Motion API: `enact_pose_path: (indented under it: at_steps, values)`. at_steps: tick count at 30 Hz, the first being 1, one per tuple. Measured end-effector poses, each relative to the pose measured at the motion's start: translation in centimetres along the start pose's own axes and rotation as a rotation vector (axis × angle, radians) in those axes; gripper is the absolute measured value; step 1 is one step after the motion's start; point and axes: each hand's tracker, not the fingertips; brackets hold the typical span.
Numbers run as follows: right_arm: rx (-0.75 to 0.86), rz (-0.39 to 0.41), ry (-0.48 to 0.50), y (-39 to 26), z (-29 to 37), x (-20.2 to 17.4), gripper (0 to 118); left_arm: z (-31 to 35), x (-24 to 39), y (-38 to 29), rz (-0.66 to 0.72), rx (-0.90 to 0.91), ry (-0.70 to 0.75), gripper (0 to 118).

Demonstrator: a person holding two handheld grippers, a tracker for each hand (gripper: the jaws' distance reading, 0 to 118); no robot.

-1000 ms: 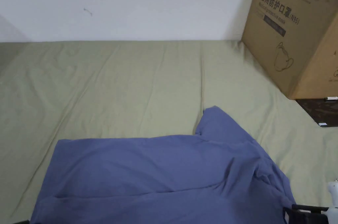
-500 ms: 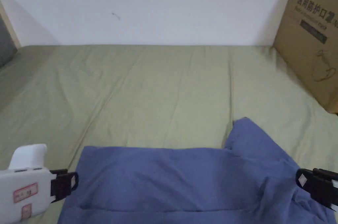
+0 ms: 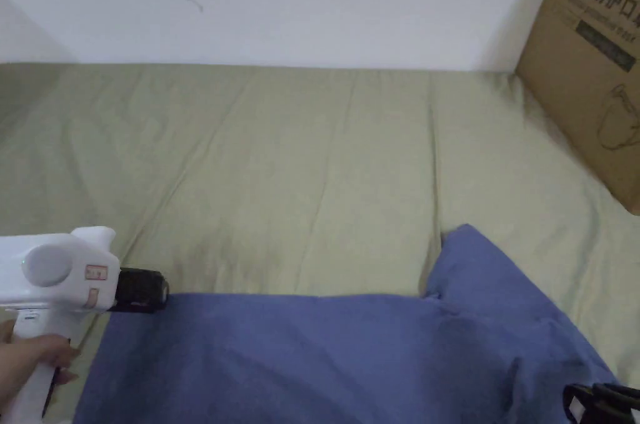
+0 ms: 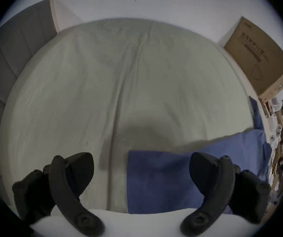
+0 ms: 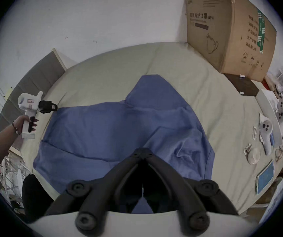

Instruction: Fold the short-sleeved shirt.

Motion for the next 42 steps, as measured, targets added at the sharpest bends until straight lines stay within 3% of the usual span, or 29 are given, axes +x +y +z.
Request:
enact_pose_path:
  at_steps: [1, 3, 4, 6, 10, 11, 13, 14, 15, 16, 18, 20, 22, 24, 25, 26, 28, 30, 32, 37, 42]
  values:
    - [-0.006, -0.008, -0.002, 0.2, -0.4, 0.3, 0, -0.4, 0.3, -0.3, -0.027, -0.016, -0.003, 97]
    - [-0.016, -0.029, 0.005, 0.8, -1.2, 0.9, 0, -0.8, 1.0, -0.4, -0.115, -0.045, 0.041, 86]
    - [-0.014, -0.04, 0.013, 1.4, -1.7, 1.1, 0, 0.1, 1.4, -0.6, -0.174, -0.012, 0.039, 63]
    - [-0.003, -0.046, 0.026, 2.7, -2.8, 1.8, 0, 1.8, 1.9, -0.6, -0.196, 0.029, -0.01, 2]
    - [0.027, -0.031, 0.046, 7.3, -6.3, 3.0, 0, 5.3, 2.5, -0.8, -0.224, 0.095, -0.038, 2]
    - [0.036, -0.029, 0.047, 8.6, -7.4, 3.4, 13, 5.9, 2.7, -0.8, -0.238, 0.107, -0.033, 2]
    - [0.036, -0.046, 0.031, 11.5, -10.3, 4.4, 104, 7.5, 2.8, -0.8, -0.239, 0.132, -0.039, 2]
    - [0.005, -0.076, -0.009, 12.6, -11.9, 5.0, 104, 8.1, 2.7, -0.8, -0.227, 0.139, -0.049, 2]
    - [-0.05, -0.104, -0.053, 13.6, -13.9, 5.7, 114, 8.7, 2.9, -0.8, -0.21, 0.145, -0.055, 2]
    - [-0.043, -0.183, -0.06, 13.6, -15.2, 6.7, 115, 9.2, 2.7, -0.9, -0.187, 0.155, -0.069, 2]
    - [-0.101, -0.207, -0.058, 13.9, -18.5, 7.9, 114, 9.9, 2.5, -1.0, -0.153, 0.166, -0.088, 2]
    - [-0.164, -0.209, -0.129, 16.2, -20.7, 8.0, 114, 10.3, 2.2, -1.1, -0.134, 0.168, -0.097, 2]
    - [-0.255, -0.148, -0.168, 16.4, -22.7, 8.2, 110, 10.5, 2.1, -1.2, -0.121, 0.167, -0.107, 2]
    - [-0.332, -0.04, -0.221, 15.7, -23.4, 7.7, 96, 10.8, 2.3, -1.5, -0.114, 0.163, -0.109, 2]
    - [-0.276, 0.015, -0.214, 15.6, -22.7, 7.2, 91, 10.8, 2.3, -1.6, -0.112, 0.159, -0.105, 2]
    - [-0.228, 0.028, -0.193, 15.7, -21.7, 6.9, 70, 10.8, 2.4, -1.7, -0.109, 0.155, -0.103, 2]
    - [-0.199, 0.06, -0.147, 15.8, -20.0, 6.1, 0, 10.9, 2.0, -1.9, -0.092, 0.153, -0.105, 2]
    - [-0.17, 0.108, -0.129, 15.7, -17.8, 5.7, 0, 11.3, 1.8, -2.3, -0.056, 0.163, -0.122, 2]
    - [-0.111, 0.106, -0.108, 15.4, -14.9, 5.1, 0, 12.2, 1.8, -2.9, -0.047, 0.172, -0.128, 2]
    - [0.036, -0.059, -0.039, 13.4, -4.9, 6.3, 0, 14.9, 1.3, -4.8, -0.043, 0.206, -0.139, 2]
    - [0.062, -0.147, 0.024, 7.6, 4.0, 7.5, 0, 17.6, 0.4, -8.5, -0.013, 0.214, -0.188, 2]
